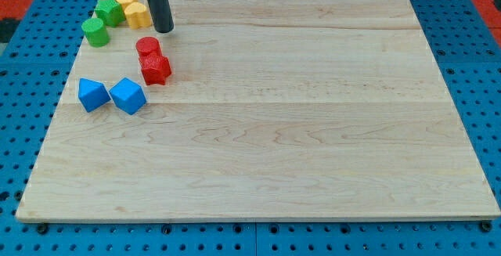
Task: Separate the red star from the red circle
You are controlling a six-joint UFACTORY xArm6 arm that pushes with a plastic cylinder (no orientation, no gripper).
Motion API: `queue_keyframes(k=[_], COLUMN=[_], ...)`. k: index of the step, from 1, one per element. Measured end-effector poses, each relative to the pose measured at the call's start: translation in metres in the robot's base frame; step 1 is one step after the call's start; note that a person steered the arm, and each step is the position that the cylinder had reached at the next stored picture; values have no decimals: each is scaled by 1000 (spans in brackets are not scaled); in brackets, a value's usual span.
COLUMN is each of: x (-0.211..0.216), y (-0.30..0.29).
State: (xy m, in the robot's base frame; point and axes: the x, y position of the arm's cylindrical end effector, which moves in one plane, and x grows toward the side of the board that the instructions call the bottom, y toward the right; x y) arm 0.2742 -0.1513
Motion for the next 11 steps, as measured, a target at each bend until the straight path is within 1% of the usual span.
queue_keyframes(k=[1,2,4,5,6,7,8,9,10,11], x=[14,47,63,109,129,126,118,102,112,109], y=[-13,-6,-83,-29,42,43,97,140,39,-30])
